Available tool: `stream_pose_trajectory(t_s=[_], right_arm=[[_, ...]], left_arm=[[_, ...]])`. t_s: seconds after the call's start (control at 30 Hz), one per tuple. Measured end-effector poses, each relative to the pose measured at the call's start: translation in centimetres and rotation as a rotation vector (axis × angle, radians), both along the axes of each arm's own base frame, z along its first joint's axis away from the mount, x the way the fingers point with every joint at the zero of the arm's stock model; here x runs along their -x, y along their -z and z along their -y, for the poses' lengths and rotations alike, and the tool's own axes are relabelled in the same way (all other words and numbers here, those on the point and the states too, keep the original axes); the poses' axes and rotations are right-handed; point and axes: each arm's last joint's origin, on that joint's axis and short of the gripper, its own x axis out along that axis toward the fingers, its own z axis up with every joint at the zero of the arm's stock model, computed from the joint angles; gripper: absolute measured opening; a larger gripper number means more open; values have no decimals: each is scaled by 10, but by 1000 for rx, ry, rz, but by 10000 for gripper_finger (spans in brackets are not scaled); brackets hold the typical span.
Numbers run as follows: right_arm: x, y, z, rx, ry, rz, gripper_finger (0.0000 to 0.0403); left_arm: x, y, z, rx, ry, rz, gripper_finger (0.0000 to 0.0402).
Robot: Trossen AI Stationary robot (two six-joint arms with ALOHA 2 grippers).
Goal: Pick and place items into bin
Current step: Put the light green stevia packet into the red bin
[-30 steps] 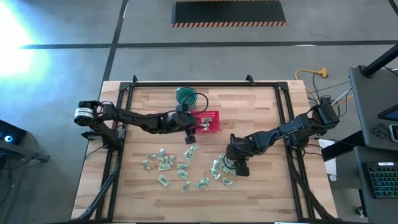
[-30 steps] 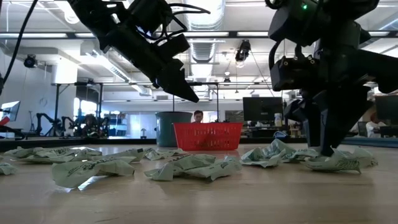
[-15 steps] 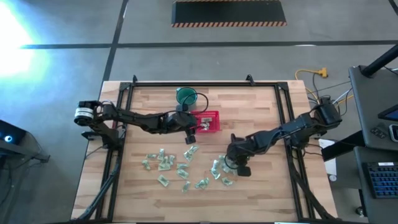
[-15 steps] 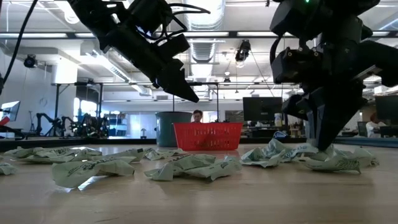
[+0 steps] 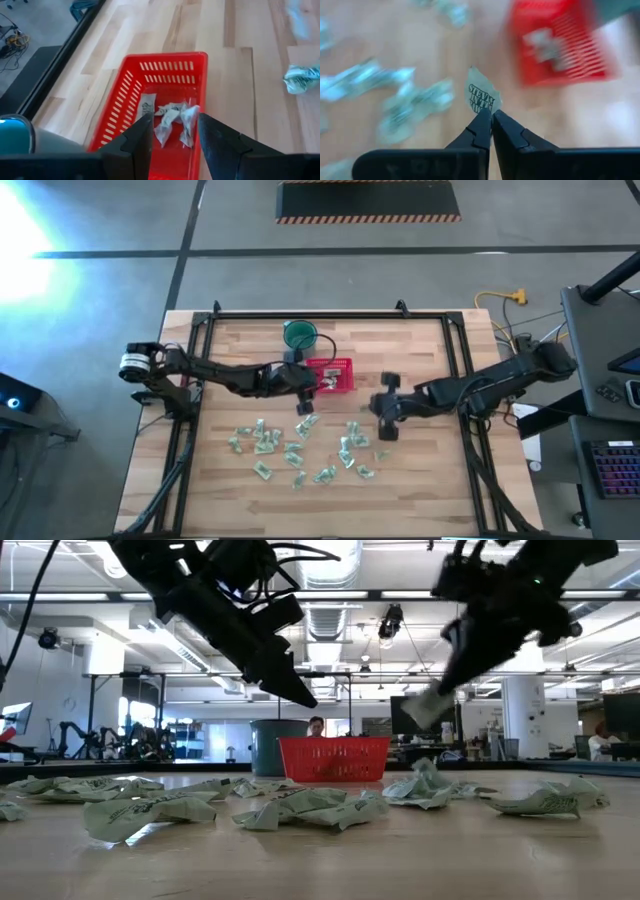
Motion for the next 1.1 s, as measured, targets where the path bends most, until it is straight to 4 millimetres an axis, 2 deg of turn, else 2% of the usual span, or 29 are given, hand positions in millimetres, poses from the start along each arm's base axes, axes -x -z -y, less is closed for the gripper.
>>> stream_pose_trajectory(t_s=[0.17,0.3,0.47,0.73,0.87,1.1], right_arm=[[-4,-20,15,151,101,157,8],[-14,-25,28,195,113,233,9],[-29,-14,45,225,143,233,8],[-54,17,73,242,221,230,9],[-61,29,79,217,213,219,9],[-68,28,80,209,166,213,27]], left_arm=[[0,-1,2,0,6,3,138],[2,-5,2,-1,5,16,138],[7,-12,2,-1,5,7,138],[20,-19,3,1,4,-51,138],[26,-22,3,2,4,-73,138],[32,-24,3,5,4,-92,138]])
